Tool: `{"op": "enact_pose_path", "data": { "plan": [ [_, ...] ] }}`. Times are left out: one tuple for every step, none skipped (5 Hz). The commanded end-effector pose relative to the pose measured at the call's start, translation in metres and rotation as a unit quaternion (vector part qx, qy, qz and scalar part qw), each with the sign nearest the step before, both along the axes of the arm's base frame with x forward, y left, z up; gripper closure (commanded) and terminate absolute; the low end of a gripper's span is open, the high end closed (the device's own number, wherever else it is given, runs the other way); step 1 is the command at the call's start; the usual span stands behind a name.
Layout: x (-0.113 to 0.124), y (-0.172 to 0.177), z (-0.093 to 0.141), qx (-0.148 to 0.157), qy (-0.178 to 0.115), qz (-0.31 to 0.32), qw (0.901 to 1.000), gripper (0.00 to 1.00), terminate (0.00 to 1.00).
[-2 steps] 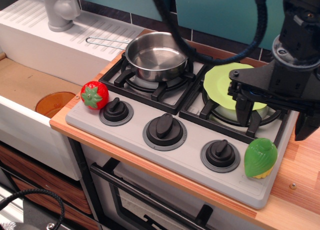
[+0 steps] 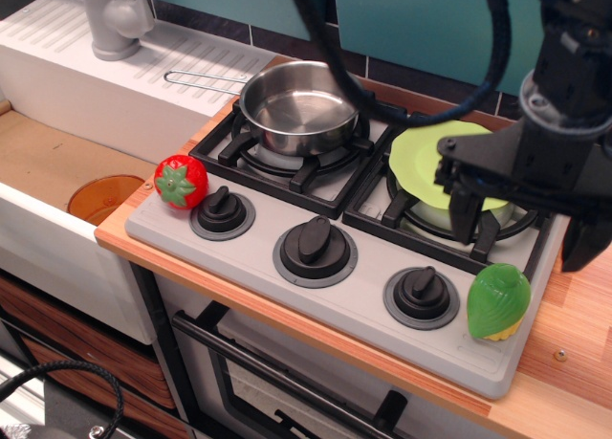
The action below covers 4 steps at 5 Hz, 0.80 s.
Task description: Put corncob on plate and strawberry in pot or pan on stove
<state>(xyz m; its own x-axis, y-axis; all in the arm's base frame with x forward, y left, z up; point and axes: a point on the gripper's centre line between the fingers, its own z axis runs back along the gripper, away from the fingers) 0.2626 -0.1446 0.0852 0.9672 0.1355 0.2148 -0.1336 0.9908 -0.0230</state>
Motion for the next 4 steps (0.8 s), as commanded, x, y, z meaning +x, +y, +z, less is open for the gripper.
{"op": "enact_pose_path", "data": {
  "plan": [
    [0.006,0.000,-0.020,-0.021,-0.039,-0.007,0.9990,0.00,0.00],
    [0.005,-0.001,-0.029,-0.024,-0.046,-0.004,0.9986,0.00,0.00],
    [0.003,-0.001,-0.037,-0.027,-0.051,0.001,0.9984,0.00,0.00],
    [0.002,-0.003,-0.045,-0.027,-0.058,0.005,0.9979,0.00,0.00]
  ]
}}
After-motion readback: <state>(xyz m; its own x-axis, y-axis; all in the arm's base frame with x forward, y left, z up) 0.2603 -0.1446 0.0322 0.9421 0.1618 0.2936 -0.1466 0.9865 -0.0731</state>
